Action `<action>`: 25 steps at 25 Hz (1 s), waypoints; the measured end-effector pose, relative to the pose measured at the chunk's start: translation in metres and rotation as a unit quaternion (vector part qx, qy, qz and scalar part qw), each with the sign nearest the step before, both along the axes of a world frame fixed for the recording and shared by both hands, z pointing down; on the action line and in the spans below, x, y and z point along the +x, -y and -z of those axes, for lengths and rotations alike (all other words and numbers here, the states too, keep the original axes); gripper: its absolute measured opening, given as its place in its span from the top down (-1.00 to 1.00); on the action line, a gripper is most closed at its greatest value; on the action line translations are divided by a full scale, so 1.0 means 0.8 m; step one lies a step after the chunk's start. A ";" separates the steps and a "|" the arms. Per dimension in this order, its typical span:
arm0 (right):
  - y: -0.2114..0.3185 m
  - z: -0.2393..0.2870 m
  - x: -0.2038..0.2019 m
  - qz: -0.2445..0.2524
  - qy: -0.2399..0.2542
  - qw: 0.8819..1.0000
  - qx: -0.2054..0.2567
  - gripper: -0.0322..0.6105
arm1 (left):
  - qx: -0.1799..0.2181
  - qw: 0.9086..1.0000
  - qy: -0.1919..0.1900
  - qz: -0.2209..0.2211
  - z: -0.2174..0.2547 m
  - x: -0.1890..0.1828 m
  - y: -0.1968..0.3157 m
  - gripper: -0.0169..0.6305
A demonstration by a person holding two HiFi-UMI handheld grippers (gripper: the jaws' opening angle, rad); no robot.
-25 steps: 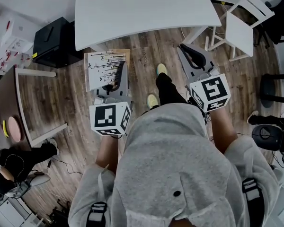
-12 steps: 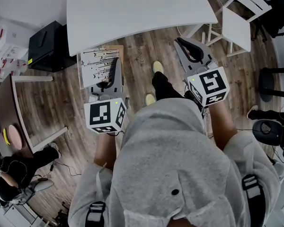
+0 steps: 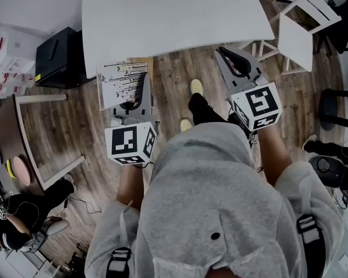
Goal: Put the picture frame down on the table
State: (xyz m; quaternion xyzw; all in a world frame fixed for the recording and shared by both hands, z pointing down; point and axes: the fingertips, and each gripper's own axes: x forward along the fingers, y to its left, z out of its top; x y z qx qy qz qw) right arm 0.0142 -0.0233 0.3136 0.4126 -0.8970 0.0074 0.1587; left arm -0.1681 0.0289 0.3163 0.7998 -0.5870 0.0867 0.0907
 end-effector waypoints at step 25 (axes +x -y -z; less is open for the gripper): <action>0.196 -0.016 0.001 0.044 0.009 0.998 -0.032 0.77 | -0.026 0.999 0.015 0.032 0.003 0.017 0.182 0.68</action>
